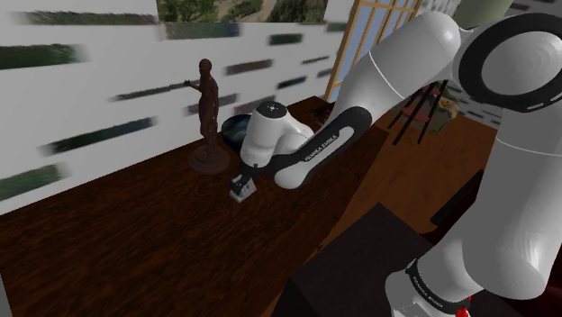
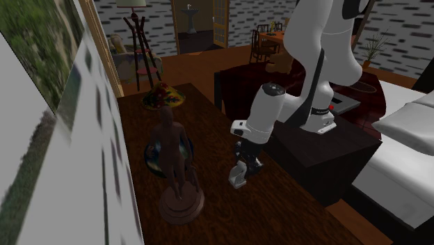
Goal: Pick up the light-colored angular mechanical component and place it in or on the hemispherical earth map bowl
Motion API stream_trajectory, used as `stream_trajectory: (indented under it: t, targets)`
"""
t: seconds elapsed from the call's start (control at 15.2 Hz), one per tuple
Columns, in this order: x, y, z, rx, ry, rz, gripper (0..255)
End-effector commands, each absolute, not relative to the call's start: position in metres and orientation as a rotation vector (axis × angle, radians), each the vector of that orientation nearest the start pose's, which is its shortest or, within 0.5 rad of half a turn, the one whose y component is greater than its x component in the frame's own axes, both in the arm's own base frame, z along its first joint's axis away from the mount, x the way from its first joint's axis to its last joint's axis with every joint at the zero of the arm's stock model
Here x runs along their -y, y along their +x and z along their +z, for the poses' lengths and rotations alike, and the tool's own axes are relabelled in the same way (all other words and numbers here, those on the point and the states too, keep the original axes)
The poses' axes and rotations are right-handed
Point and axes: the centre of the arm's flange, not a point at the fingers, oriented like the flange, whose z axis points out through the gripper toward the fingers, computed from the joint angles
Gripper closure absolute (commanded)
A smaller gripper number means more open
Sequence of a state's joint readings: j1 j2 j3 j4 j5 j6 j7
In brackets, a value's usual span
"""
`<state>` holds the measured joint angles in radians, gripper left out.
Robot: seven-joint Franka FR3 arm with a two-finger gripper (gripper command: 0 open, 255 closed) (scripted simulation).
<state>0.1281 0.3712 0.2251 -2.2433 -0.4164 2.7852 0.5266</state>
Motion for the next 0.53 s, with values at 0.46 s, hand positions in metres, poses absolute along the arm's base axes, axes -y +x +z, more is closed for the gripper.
stream_trajectory:
  t: [0.46]
  targets:
    - [-0.211,0.518,0.268,0.284,-3.121,-0.337,255]
